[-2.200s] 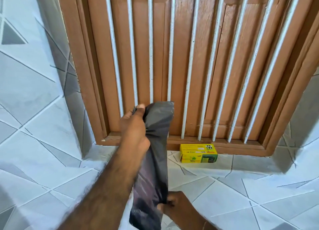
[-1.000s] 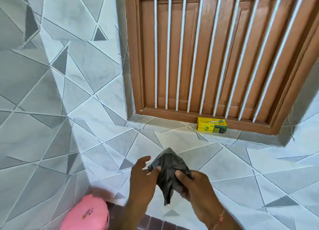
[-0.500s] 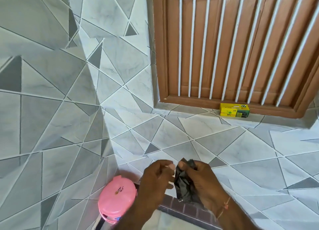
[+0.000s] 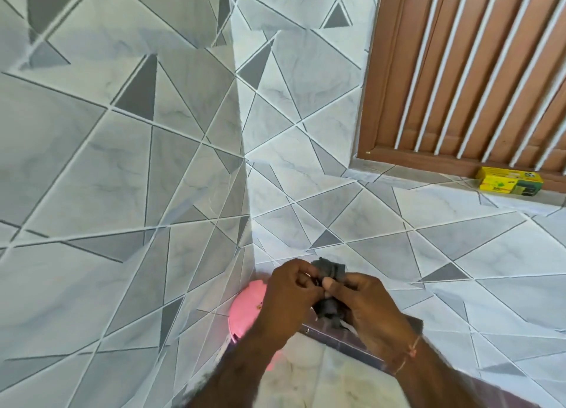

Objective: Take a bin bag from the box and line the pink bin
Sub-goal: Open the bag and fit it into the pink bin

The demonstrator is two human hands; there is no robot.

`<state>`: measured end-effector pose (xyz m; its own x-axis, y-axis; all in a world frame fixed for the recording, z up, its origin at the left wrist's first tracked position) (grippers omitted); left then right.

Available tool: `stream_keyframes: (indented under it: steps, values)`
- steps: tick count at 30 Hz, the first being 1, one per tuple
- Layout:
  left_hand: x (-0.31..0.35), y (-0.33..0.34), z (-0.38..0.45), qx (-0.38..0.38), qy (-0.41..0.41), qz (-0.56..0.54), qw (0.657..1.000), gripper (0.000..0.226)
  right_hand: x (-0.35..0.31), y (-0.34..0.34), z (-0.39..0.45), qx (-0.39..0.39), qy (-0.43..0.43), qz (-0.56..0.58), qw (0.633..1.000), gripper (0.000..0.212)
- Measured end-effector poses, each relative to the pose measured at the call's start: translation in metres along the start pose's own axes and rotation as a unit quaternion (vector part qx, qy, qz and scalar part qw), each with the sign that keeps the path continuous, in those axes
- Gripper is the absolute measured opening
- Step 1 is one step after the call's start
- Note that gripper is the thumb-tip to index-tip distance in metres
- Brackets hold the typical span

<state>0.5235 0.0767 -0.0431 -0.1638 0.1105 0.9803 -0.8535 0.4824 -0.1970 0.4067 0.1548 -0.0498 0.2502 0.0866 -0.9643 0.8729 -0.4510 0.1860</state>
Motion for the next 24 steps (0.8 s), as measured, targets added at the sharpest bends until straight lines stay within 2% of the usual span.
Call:
stream_keyframes:
  steps: [2, 4, 6, 7, 9, 12, 13, 14, 15, 17, 18, 19, 20, 22, 24]
  values:
    - [-0.002, -0.016, -0.004, -0.047, -0.012, -0.042, 0.998, 0.022, 0.000, 0.008, -0.003, -0.003, 0.000, -0.014, 1.000, 0.017]
    - [-0.004, -0.029, -0.005, -0.055, -0.020, -0.073, 0.996, 0.027, -0.002, 0.010, -0.004, -0.018, 0.011, -0.036, 0.999, 0.016]
    - [-0.004, -0.038, -0.004, -0.010, -0.025, -0.082, 0.996, 0.022, -0.005, 0.007, -0.002, -0.029, 0.019, -0.056, 0.998, 0.025]
    - [-0.003, -0.042, -0.004, 0.023, -0.025, -0.082, 0.996, 0.018, -0.007, 0.002, -0.001, -0.019, 0.020, -0.063, 0.998, 0.021]
    - [0.001, -0.045, -0.004, 0.102, -0.021, -0.086, 0.991, 0.013, -0.017, -0.005, -0.001, 0.037, 0.011, -0.102, 0.994, 0.004]
    - [0.007, -0.040, -0.005, 0.199, -0.018, -0.137, 0.970, 0.013, -0.012, -0.021, 0.005, 0.137, 0.003, -0.158, 0.978, 0.008]
    - [0.010, -0.037, -0.004, 0.219, -0.014, -0.148, 0.964, 0.018, -0.006, -0.025, 0.007, 0.166, 0.004, -0.214, 0.963, 0.010]
    - [0.012, -0.035, -0.004, 0.230, -0.005, -0.148, 0.962, 0.025, 0.000, -0.028, 0.007, 0.191, -0.003, -0.310, 0.931, 0.009]
    - [0.014, -0.033, -0.004, 0.230, 0.006, -0.140, 0.963, 0.033, 0.003, -0.030, 0.005, 0.218, -0.027, -0.412, 0.884, 0.010]
    - [0.017, -0.030, -0.004, 0.208, 0.025, -0.104, 0.972, 0.046, 0.005, -0.035, 0.001, 0.252, -0.180, -0.516, 0.798, 0.023]
    - [0.020, -0.028, -0.004, 0.192, 0.029, -0.081, 0.978, 0.049, 0.001, -0.036, -0.001, 0.240, -0.266, -0.531, 0.768, 0.028]
    - [0.021, -0.026, -0.003, 0.175, 0.030, -0.066, 0.982, 0.050, -0.009, -0.030, -0.006, 0.202, -0.308, -0.530, 0.764, 0.031]
    - [0.023, -0.022, -0.003, 0.161, 0.029, -0.059, 0.985, 0.050, -0.020, -0.023, -0.010, 0.149, -0.306, -0.507, 0.792, 0.032]
    - [0.028, -0.012, -0.003, 0.144, 0.027, -0.062, 0.987, 0.048, -0.031, -0.004, -0.014, 0.040, -0.219, -0.483, 0.847, 0.025]
    - [0.034, -0.001, -0.006, 0.128, 0.032, -0.078, 0.988, 0.039, -0.025, 0.005, -0.009, 0.011, -0.199, -0.536, 0.820, 0.016]
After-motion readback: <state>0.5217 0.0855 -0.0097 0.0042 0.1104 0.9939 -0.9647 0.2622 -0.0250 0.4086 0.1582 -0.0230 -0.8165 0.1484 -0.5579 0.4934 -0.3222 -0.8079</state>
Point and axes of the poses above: each hand's wrist, its own z-axis towards the middle knuckle, its own y-axis out of the palm, x = y × z, the point moved 1 cm from there along z, towards the middle knuckle, and after that the axes turned 1 degree about -z, right-handed, at the moved point
